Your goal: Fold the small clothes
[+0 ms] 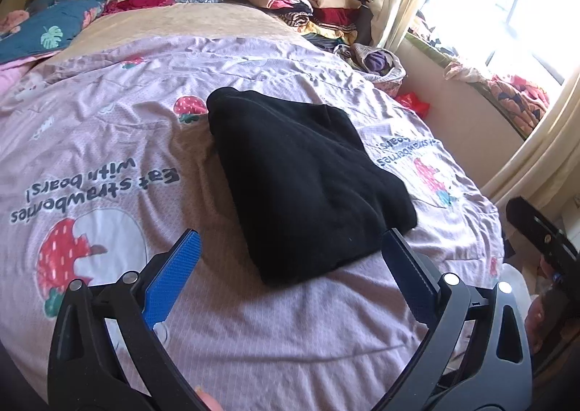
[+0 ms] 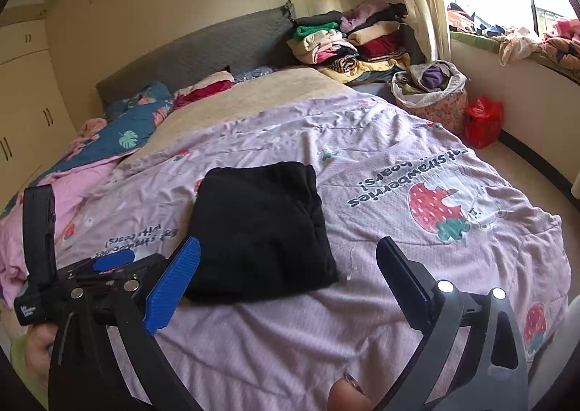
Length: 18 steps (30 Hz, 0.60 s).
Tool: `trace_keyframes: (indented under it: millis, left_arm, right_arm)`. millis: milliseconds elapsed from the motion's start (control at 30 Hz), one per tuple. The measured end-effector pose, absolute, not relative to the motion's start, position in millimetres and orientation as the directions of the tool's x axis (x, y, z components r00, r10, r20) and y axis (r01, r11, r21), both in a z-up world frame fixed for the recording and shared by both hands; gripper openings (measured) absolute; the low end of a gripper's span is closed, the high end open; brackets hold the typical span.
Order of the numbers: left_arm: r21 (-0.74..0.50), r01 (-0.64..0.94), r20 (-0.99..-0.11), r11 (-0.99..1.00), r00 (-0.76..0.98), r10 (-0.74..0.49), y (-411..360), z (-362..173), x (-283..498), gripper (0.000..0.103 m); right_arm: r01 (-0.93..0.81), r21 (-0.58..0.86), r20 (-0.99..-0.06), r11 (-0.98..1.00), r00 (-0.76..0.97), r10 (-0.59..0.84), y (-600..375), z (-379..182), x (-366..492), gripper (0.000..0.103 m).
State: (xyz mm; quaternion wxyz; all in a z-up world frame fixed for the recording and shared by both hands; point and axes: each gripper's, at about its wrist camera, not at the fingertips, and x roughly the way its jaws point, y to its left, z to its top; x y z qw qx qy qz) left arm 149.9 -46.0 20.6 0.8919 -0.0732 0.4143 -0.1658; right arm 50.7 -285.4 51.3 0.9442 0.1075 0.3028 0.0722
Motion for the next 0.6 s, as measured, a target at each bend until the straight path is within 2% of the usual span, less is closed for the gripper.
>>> trace_keyframes:
  millis: [600]
  left_arm:
    - [-0.24,0.289,-0.69,0.927,0.62,-0.372,-30,37,87,0.093]
  right_arm:
    - [-0.108,0.212,-0.52,0.971,0.829,0.206,-252,56,-25,0.098]
